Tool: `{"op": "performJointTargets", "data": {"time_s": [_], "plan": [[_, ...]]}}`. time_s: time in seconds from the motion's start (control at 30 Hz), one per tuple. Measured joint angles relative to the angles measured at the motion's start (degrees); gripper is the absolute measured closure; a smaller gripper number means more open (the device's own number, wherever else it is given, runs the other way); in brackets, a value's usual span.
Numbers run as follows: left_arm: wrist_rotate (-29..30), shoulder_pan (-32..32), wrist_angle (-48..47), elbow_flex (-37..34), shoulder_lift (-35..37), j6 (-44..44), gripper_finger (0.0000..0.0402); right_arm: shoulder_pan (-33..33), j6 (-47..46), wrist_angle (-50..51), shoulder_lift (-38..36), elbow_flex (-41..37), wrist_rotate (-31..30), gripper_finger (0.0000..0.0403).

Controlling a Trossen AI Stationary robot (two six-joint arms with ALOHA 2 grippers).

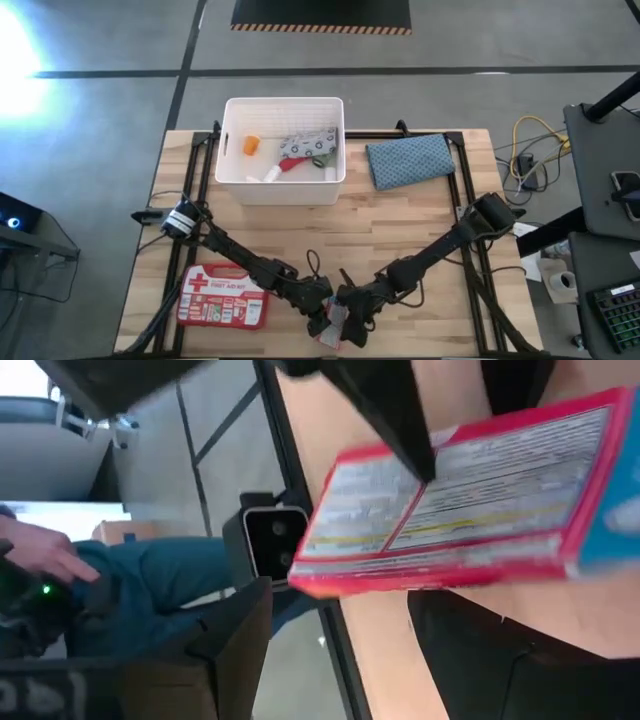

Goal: Pick & place medical supplies in basket/bin
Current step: Put the red pill box into the white bin

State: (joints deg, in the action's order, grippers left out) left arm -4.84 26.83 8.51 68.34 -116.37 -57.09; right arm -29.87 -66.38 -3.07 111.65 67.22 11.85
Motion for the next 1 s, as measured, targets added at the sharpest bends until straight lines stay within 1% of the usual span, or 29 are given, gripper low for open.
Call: {"op": "performJointTargets", "data": {"time_s": [0.2, 0.4, 0.47, 0.63, 0.9, 1.0], "plan": [[-0.34, 0.02, -0.13, -0.07, 0.06, -0.26, 0.0238, 0.0, 0.24, 1.18, -0.59, -0.05, -3.24, 0.0174], [-0.68, 0.2, 0.12, -0.09, 0.17, -0.38, 0.0238, 0.2, 1.24, 0.69, -0.71, -0.09, -9.13, 0.0174], [-0.58, 0.11, 0.05, -0.09, 0.17, -0.39, 0.0238, 0.4, 1.75, 0.69, -0.77, -0.09, -10.19, 0.0174], [-0.67, 0.13, 0.05, -0.08, 0.19, -0.39, 0.0238, 0.16, 1.88, 0.87, -0.81, -0.09, -9.58, 0.0174], [-0.81, 0.13, -0.04, -0.09, 0.23, -0.41, 0.0238, 0.21, 0.58, 6.03, -1.0, -0.11, -9.26, 0.0175], [-0.85, 0.06, -0.05, -0.08, 0.25, -0.41, 0.0238, 0.2, 0.52, 6.09, -1.0, -0.11, -9.17, 0.0175]]}}
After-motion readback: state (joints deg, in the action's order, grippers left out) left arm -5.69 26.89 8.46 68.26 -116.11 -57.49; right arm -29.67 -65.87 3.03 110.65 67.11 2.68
